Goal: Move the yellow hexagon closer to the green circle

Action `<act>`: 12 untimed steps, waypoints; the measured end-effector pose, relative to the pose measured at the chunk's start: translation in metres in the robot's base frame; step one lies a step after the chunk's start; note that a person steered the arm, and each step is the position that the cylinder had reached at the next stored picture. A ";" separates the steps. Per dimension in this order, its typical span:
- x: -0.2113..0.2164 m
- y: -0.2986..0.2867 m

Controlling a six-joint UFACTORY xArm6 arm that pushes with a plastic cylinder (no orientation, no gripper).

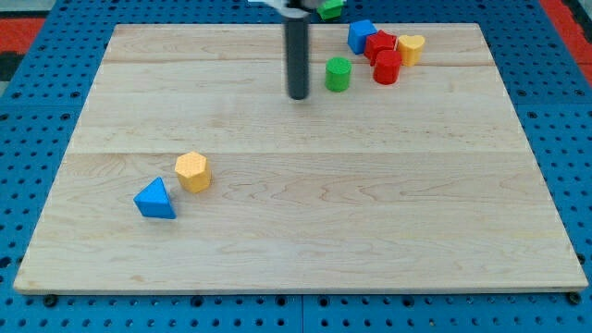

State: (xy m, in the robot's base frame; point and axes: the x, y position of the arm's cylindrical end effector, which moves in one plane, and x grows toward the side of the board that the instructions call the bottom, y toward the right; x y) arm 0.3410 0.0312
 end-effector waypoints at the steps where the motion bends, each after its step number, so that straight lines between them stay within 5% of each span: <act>1: -0.042 0.039; 2: -0.012 0.049; 3: 0.084 0.041; 6: 0.260 -0.129; 7: 0.267 -0.191; 9: 0.234 -0.216; 12: 0.157 -0.171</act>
State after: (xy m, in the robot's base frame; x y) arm 0.4981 -0.1398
